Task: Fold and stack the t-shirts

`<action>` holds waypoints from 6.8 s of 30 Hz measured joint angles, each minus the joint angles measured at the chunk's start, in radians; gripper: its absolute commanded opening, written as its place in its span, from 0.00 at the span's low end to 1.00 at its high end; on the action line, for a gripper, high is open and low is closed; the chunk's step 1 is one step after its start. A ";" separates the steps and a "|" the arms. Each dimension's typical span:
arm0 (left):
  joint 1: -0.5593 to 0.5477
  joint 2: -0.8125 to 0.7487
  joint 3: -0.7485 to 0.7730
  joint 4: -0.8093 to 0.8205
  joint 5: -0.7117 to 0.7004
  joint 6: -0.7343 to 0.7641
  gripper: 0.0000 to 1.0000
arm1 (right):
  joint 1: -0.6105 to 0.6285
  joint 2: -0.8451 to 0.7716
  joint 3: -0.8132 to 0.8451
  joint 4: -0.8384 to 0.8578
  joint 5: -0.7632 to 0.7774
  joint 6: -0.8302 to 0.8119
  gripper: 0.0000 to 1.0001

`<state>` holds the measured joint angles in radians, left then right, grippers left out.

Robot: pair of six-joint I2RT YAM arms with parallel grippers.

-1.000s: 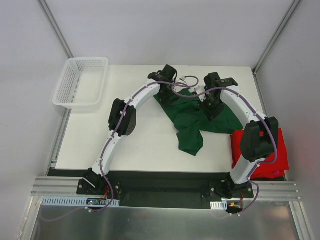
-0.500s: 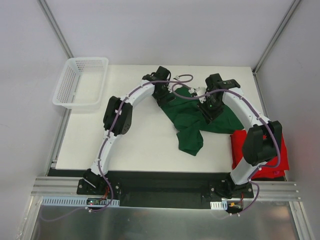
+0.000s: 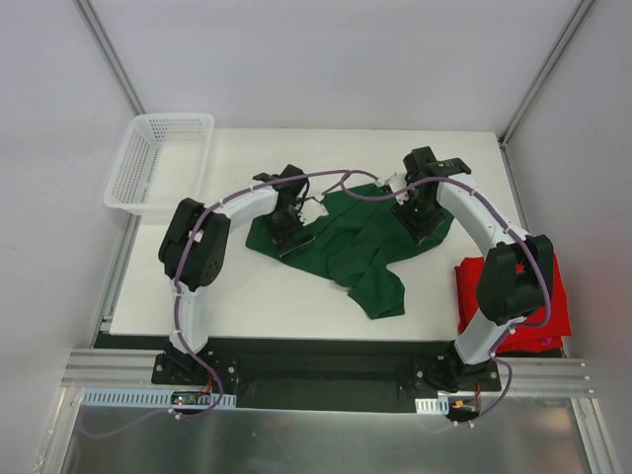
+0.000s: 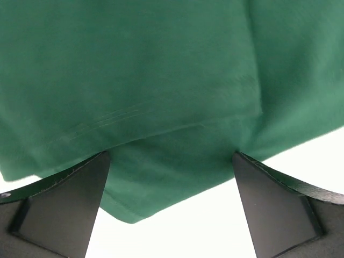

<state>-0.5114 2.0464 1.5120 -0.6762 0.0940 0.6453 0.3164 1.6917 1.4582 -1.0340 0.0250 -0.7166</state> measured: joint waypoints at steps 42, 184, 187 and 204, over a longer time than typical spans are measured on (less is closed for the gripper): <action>0.058 -0.048 0.040 0.121 -0.035 -0.054 0.99 | 0.000 0.363 0.203 0.105 0.217 -0.013 0.29; 0.030 0.071 0.145 0.306 0.048 0.023 0.99 | -0.126 -0.198 -0.230 0.057 -0.296 -0.058 0.82; 0.061 0.119 0.179 0.240 0.117 -0.008 0.99 | -0.121 -0.259 -0.243 0.026 -0.332 -0.091 0.96; 0.172 0.177 0.272 -0.026 0.159 -0.048 0.99 | -0.098 -0.387 -0.239 -0.108 -0.492 -0.214 0.96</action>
<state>-0.3389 2.2238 1.7844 -0.7025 0.2535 0.5968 0.2180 1.3048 1.2194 -1.1419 -0.4667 -0.9306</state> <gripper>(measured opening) 0.993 0.963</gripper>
